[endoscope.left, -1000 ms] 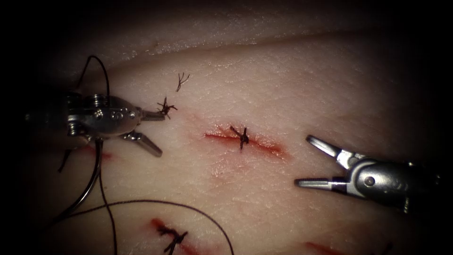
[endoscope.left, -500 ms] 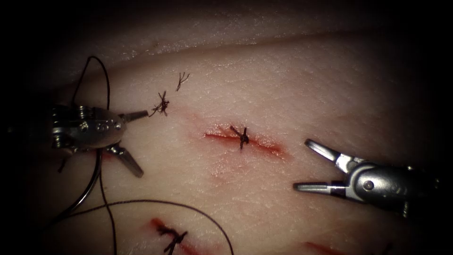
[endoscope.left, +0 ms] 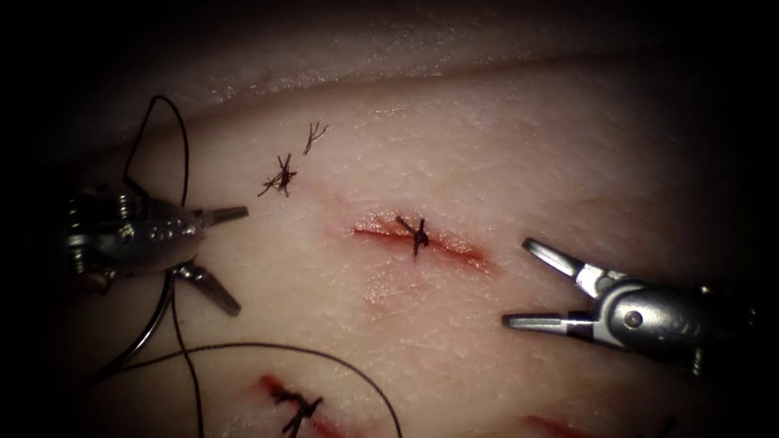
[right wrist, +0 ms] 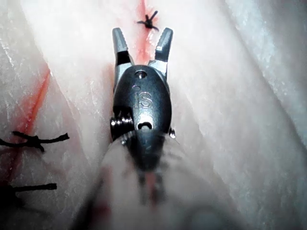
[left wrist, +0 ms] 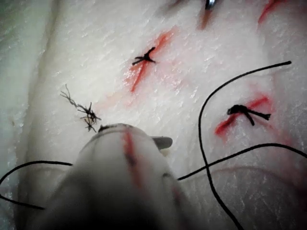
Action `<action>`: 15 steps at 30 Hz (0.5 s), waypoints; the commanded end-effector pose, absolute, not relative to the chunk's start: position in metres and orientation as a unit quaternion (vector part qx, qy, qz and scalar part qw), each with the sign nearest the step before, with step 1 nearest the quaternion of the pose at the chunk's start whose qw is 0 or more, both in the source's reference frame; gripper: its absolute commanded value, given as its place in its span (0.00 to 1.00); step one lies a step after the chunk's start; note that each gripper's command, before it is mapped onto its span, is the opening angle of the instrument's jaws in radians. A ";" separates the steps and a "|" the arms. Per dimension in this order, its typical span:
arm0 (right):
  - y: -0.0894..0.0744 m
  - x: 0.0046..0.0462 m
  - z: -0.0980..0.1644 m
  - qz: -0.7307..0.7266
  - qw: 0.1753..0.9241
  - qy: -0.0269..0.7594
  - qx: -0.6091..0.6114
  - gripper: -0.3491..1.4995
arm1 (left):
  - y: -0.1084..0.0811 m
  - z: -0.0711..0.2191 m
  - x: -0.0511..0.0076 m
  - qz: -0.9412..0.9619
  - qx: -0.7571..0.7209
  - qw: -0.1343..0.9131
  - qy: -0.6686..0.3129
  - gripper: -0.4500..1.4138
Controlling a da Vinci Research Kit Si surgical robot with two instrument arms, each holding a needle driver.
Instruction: Wound Closure
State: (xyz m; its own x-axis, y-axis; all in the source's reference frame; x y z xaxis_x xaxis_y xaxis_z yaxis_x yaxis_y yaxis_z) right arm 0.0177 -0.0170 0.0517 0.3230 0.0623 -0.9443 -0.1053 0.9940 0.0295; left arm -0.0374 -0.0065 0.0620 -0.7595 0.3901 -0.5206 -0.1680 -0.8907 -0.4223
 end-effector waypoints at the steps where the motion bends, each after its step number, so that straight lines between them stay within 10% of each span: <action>1: -0.016 0.0187 0.052 0.049 0.819 0.571 -0.010 0.95 | -0.006 0.062 -0.0387 0.913 -0.339 0.150 -0.171 0.72; 15: -0.014 0.0193 0.047 0.057 0.849 0.522 0.051 0.81 | -0.003 0.053 -0.0422 0.814 -0.552 0.123 -0.135 0.53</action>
State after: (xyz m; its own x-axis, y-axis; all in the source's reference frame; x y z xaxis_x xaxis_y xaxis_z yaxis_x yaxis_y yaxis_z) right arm 0.0184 -0.0144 0.0463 0.4542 0.1549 -0.8773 -0.0401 0.9873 0.1535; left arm -0.0416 -0.0032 0.0517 -0.3502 0.3426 -0.8718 -0.0491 -0.9361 -0.3482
